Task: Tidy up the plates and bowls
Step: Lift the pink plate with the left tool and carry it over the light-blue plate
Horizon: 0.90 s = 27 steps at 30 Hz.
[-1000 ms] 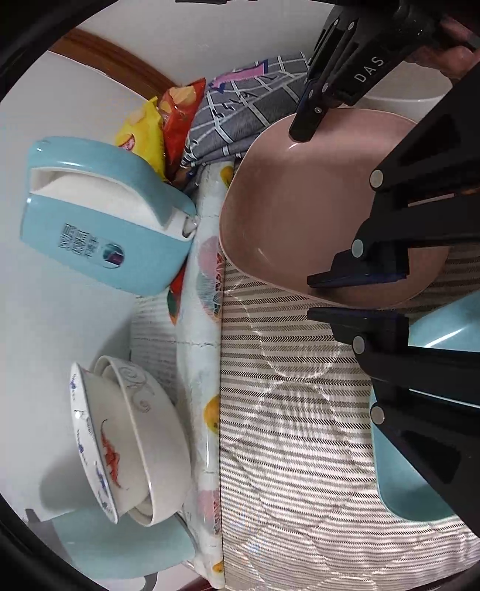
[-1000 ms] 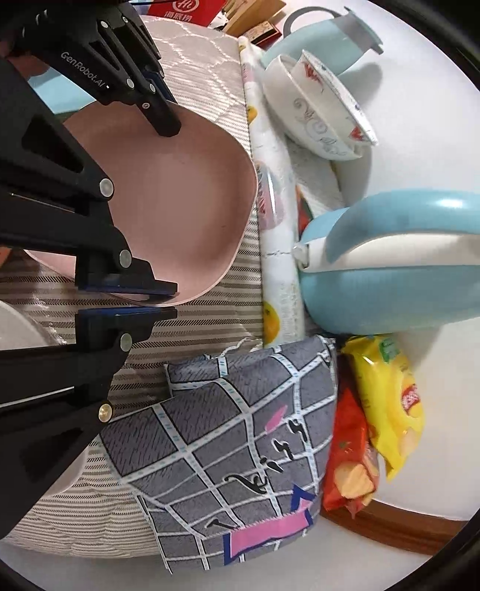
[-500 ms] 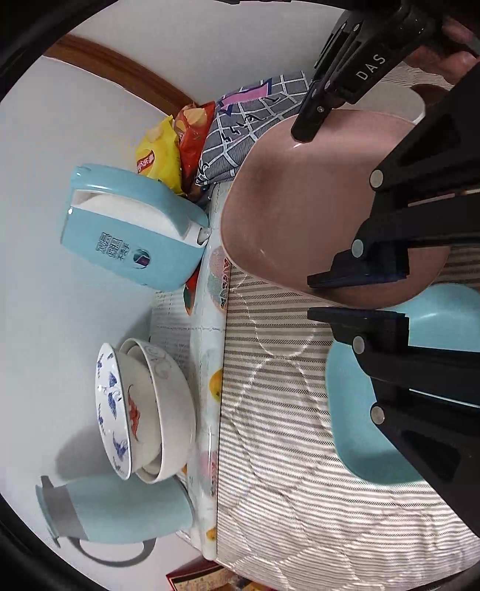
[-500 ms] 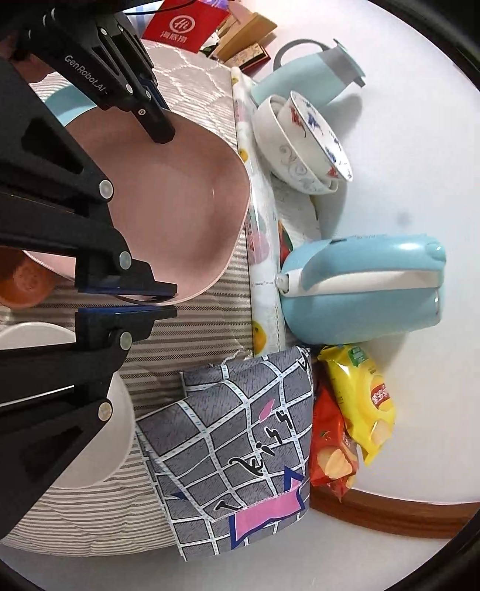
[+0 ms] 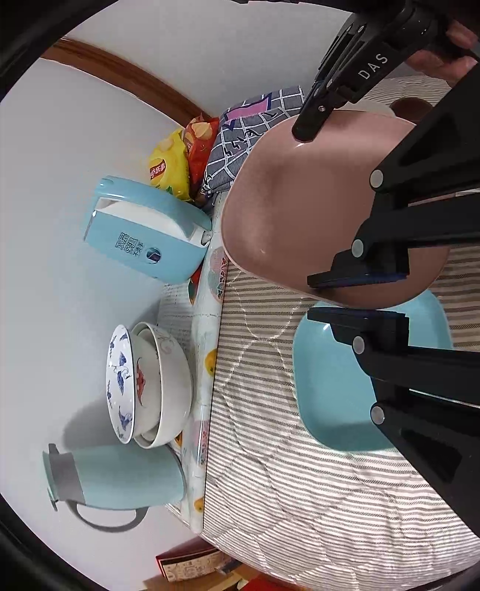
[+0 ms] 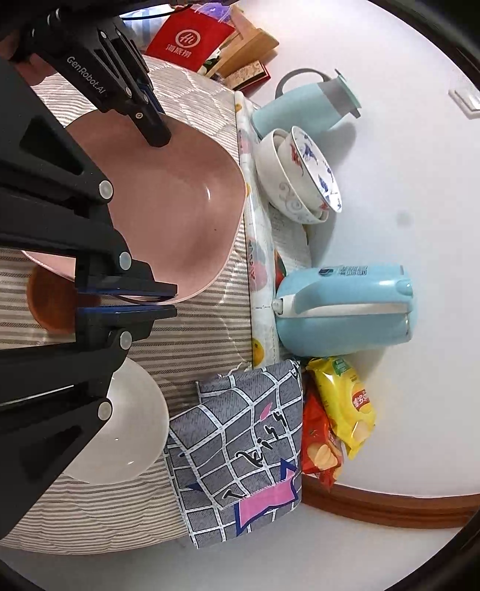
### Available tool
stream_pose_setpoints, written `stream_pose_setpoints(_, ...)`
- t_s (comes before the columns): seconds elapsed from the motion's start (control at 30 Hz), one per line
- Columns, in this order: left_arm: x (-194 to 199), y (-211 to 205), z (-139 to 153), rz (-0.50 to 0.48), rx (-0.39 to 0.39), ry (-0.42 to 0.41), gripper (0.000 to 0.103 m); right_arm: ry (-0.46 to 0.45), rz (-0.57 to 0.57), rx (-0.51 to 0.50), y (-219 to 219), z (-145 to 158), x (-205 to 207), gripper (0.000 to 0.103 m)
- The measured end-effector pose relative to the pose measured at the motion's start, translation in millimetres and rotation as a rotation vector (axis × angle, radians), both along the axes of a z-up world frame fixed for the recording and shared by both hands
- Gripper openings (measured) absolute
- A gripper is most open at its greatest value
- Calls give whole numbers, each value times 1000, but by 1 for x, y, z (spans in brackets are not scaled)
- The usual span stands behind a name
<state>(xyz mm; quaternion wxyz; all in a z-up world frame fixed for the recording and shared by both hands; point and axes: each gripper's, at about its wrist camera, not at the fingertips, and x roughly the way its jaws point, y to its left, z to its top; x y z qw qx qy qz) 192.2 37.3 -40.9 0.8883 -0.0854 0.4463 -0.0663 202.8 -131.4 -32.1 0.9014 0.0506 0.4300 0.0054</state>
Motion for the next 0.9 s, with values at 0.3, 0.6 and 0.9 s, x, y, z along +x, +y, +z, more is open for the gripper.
stream_pose_setpoints(0.3, -19, 16, 0, 13, -17, -2, 11, -6, 6, 0, 17, 1, -19, 4)
stream_pose_setpoints(0.6, -35, 32, -1, 33, -23, -4, 11, -14, 24, -7, 34, 2, -29, 4)
stream_pose_setpoints(0.9, -44, 52, -7, 59, -29, 5, 11, -7, 49, -11, 53, -4, -32, 4)
